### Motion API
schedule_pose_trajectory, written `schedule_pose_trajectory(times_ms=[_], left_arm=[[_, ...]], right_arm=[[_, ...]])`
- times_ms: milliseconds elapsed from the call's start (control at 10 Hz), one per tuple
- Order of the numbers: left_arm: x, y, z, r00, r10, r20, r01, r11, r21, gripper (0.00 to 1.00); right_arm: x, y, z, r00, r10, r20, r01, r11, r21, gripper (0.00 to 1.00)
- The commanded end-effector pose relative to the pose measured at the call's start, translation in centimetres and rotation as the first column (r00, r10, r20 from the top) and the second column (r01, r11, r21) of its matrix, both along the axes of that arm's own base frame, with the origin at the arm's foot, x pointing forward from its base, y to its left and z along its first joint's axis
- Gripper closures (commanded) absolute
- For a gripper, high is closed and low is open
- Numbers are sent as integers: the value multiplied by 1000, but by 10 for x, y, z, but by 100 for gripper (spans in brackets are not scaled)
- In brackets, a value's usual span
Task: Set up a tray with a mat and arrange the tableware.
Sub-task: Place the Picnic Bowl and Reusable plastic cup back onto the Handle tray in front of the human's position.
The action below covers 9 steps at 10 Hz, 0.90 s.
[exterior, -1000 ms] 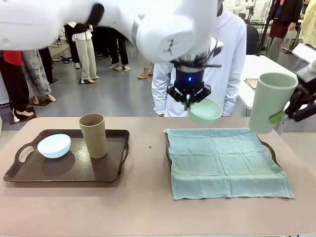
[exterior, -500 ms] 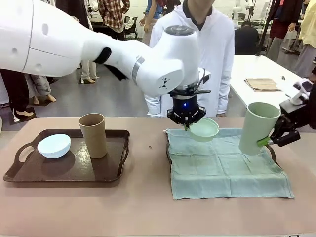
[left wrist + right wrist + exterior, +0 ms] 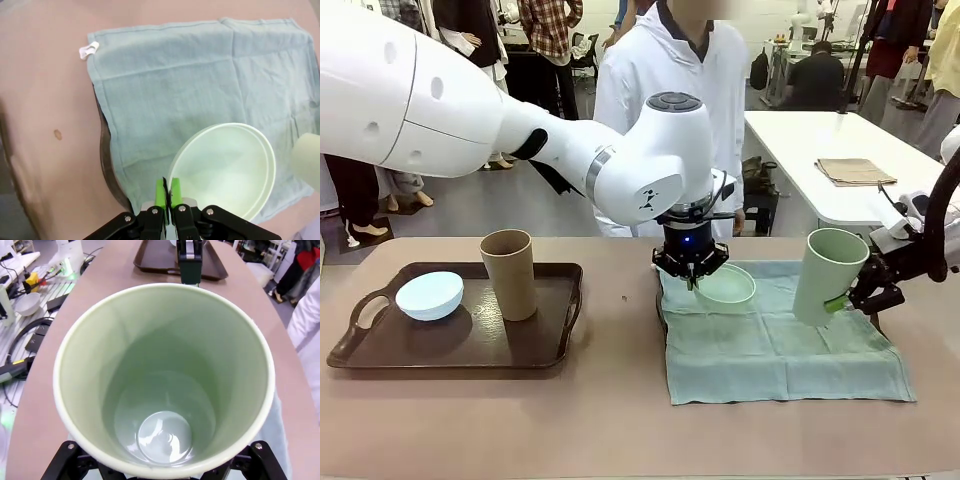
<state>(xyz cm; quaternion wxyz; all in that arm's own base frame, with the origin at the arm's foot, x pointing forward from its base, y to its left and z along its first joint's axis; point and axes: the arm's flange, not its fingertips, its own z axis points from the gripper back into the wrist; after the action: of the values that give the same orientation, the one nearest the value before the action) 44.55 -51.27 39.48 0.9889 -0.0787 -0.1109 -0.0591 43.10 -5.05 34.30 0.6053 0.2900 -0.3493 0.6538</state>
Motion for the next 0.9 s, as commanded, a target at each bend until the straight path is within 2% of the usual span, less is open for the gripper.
schedule_pose_trajectory(times_ms=[0, 300, 400, 800], left_arm=[[2, 1, 2, 1000, 18, -6, -18, 1000, -13, 96], [2, 1, 1, 1000, 6, 0, -6, 1000, -2, 96], [6, 0, -3, 1000, 8, -4, -8, 1000, -13, 96], [15, -8, -27, 1000, -15, -12, 15, 1000, -20, 96]], right_arm=[[-3, 1, 3, 1000, 19, -18, -19, 1000, 10, 18], [-1, 1, 0, 1000, 9, -6, -9, 1000, 6, 18], [4, -1, -7, 1000, 21, 18, -21, 1000, 7, 18], [13, 7, -30, 998, 53, 29, -53, 999, -1, 18]])
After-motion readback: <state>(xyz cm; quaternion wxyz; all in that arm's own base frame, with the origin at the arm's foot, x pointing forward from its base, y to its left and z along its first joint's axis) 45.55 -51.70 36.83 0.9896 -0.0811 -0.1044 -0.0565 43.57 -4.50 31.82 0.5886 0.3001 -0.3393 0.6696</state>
